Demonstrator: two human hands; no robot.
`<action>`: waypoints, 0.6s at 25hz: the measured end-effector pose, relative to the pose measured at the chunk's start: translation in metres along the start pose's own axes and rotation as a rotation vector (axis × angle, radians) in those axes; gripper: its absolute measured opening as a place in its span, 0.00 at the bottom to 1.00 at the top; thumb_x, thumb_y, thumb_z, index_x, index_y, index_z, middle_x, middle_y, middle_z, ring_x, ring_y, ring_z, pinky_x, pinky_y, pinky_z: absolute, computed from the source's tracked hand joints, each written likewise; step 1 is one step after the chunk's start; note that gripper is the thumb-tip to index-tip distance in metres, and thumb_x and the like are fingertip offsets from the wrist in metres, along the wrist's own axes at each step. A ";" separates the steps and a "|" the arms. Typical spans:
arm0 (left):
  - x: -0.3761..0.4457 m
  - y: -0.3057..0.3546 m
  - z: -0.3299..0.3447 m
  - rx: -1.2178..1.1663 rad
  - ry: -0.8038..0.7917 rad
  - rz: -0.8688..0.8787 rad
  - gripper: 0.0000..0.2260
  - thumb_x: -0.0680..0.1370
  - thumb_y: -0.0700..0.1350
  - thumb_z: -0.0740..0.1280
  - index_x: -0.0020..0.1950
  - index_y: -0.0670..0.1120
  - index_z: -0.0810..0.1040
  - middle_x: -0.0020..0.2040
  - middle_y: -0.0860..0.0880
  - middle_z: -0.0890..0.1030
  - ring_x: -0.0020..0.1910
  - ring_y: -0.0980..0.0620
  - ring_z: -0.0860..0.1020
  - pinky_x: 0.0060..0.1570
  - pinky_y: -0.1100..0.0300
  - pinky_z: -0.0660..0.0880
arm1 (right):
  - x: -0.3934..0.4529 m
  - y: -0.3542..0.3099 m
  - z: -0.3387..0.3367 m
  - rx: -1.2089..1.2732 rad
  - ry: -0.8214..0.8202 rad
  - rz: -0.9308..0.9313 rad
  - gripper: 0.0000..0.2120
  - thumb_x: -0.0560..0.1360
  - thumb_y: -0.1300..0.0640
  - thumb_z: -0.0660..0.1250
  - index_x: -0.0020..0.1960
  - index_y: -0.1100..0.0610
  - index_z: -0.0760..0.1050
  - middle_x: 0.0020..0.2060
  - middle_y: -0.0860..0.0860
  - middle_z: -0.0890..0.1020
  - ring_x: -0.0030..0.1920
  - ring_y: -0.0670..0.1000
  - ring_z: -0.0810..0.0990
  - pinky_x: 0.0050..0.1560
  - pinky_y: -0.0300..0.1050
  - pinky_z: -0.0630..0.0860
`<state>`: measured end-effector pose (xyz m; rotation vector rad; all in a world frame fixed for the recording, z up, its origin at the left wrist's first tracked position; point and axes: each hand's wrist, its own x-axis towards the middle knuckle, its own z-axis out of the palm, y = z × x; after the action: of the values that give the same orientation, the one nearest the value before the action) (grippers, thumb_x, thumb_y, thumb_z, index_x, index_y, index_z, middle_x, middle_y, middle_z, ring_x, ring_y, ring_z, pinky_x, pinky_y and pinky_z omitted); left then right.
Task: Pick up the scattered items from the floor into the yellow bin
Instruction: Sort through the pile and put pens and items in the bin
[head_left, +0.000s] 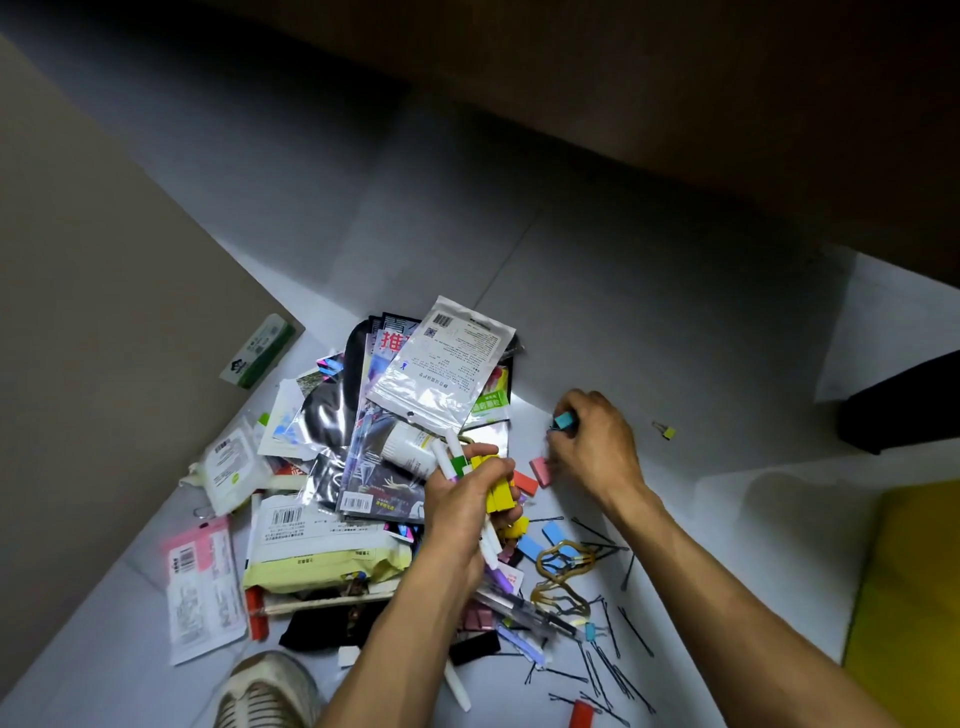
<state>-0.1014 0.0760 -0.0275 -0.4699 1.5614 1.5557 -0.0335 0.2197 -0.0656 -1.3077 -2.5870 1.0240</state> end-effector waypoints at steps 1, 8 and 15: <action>0.000 -0.001 0.000 0.001 0.001 0.003 0.10 0.71 0.34 0.72 0.49 0.45 0.80 0.29 0.44 0.79 0.27 0.48 0.78 0.27 0.59 0.76 | -0.009 0.002 -0.004 0.068 0.029 0.028 0.06 0.71 0.61 0.70 0.46 0.54 0.76 0.44 0.51 0.78 0.42 0.53 0.77 0.39 0.42 0.70; -0.004 -0.002 0.003 0.000 -0.014 0.008 0.11 0.71 0.34 0.71 0.49 0.46 0.78 0.30 0.44 0.79 0.27 0.49 0.79 0.27 0.59 0.76 | -0.060 0.004 0.017 -0.277 -0.214 -0.212 0.18 0.72 0.60 0.66 0.60 0.51 0.67 0.57 0.50 0.66 0.52 0.54 0.70 0.42 0.49 0.73; -0.011 0.001 -0.001 0.009 0.005 0.006 0.10 0.70 0.35 0.72 0.47 0.46 0.80 0.32 0.44 0.80 0.27 0.48 0.79 0.27 0.59 0.76 | -0.056 0.006 0.026 0.057 -0.165 0.055 0.06 0.73 0.61 0.68 0.45 0.51 0.76 0.45 0.49 0.74 0.39 0.50 0.75 0.37 0.40 0.68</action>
<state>-0.0960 0.0716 -0.0185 -0.4650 1.5746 1.5525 -0.0029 0.1674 -0.0761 -1.3421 -2.6290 1.2559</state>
